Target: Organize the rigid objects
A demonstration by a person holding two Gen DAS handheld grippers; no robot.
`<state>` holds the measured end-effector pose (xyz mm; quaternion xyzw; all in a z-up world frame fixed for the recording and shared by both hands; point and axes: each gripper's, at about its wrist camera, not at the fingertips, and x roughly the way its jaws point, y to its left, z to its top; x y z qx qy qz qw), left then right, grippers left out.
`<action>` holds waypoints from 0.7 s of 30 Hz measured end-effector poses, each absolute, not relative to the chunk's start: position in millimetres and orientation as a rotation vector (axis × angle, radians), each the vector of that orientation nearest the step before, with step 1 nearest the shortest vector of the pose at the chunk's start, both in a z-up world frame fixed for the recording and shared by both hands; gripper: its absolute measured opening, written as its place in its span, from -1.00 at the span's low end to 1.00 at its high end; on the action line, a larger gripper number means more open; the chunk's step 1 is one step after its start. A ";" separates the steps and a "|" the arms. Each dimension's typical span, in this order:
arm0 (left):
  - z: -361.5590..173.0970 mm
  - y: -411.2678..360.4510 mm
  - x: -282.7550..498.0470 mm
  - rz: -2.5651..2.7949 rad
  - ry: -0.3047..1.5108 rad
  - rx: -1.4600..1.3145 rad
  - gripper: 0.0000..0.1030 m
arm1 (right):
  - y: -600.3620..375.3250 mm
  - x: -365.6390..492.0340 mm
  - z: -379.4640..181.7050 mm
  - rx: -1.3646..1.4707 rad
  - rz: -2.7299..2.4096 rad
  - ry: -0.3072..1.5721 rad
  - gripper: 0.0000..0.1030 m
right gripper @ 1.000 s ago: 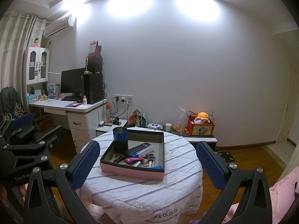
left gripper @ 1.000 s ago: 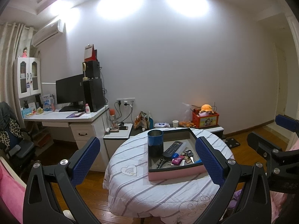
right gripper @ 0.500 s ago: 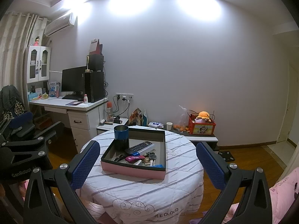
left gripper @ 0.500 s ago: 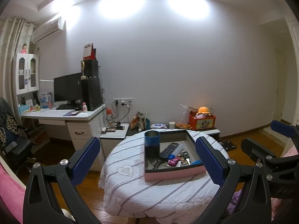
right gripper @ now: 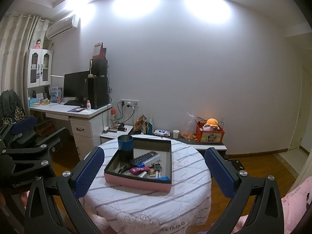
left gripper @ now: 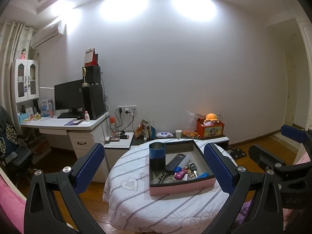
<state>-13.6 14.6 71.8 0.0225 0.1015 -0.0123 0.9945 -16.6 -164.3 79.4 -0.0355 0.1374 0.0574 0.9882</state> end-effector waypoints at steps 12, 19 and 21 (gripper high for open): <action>90.8 10.9 22.0 -0.007 0.215 0.034 1.00 | -167.3 16.3 99.6 -0.065 0.121 0.279 1.00; 95.4 12.1 38.9 0.004 0.225 0.034 1.00 | -166.4 34.2 107.1 -0.067 0.127 0.286 1.00; 95.0 12.2 42.9 0.005 0.231 0.035 1.00 | -166.3 38.6 107.5 -0.070 0.129 0.294 1.00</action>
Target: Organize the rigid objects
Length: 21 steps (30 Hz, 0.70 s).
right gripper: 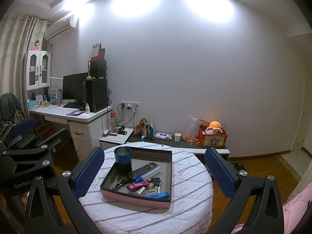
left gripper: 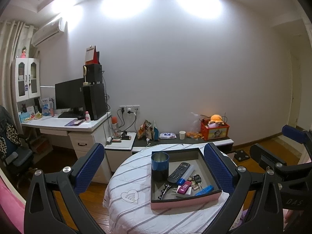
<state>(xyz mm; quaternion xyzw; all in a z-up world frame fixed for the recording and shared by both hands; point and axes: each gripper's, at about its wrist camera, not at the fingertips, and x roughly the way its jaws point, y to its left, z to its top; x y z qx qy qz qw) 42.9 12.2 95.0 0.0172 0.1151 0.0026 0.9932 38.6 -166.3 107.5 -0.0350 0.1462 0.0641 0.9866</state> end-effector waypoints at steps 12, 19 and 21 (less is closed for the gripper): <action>92.0 10.3 55.0 0.018 0.245 0.049 1.00 | -166.2 54.0 105.8 -0.073 0.132 0.316 1.00; 89.4 8.6 56.1 0.023 0.239 0.059 1.00 | -166.8 60.7 100.7 -0.071 0.128 0.332 1.00; 88.0 9.2 55.5 0.022 0.240 0.058 1.00 | -166.7 62.1 100.2 -0.068 0.131 0.334 1.00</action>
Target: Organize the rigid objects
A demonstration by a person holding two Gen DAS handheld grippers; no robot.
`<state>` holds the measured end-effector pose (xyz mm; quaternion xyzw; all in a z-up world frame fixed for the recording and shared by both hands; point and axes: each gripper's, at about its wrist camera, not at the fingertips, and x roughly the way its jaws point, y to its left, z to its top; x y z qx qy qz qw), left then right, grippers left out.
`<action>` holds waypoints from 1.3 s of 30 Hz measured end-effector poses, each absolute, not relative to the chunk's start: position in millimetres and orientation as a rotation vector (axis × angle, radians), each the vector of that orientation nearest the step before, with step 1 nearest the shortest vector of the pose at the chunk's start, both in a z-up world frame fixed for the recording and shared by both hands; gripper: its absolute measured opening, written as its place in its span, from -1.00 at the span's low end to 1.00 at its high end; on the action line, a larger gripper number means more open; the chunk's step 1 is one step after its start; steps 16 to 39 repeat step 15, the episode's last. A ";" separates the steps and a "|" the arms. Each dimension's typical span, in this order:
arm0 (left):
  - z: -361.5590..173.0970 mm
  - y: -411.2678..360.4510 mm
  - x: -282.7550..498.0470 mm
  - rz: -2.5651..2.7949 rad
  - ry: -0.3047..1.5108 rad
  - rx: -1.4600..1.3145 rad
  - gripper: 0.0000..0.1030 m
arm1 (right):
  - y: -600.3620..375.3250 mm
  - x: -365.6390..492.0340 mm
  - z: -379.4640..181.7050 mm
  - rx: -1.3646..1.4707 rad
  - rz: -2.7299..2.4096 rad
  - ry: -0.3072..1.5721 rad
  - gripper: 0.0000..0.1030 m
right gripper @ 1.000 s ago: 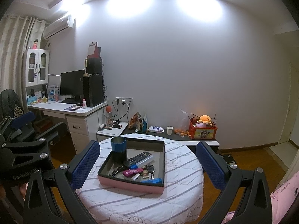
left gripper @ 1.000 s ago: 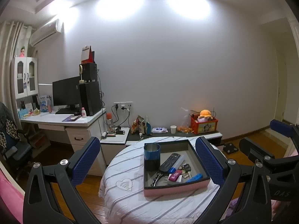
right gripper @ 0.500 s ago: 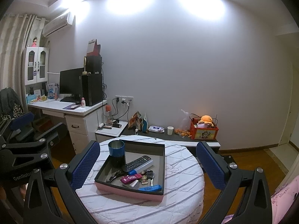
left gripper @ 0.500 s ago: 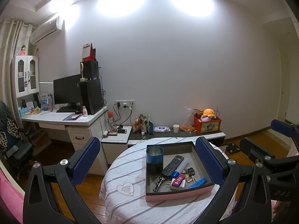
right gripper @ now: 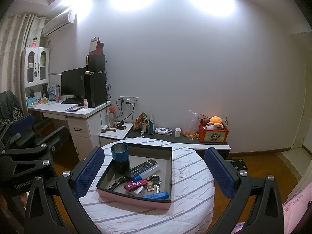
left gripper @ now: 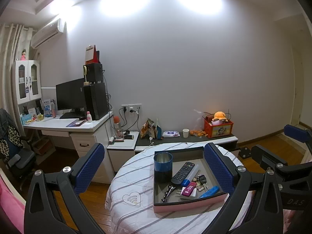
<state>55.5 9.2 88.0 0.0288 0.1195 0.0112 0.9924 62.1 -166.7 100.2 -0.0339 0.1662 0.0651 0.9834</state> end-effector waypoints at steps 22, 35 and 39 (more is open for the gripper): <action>84.0 9.9 66.0 0.027 0.264 0.080 1.00 | -169.9 67.2 93.9 -0.055 0.141 0.347 1.00; 84.0 9.9 66.0 0.027 0.264 0.080 1.00 | -169.9 67.2 93.9 -0.055 0.141 0.347 1.00; 84.0 9.9 66.0 0.027 0.264 0.080 1.00 | -169.9 67.2 93.9 -0.055 0.141 0.347 1.00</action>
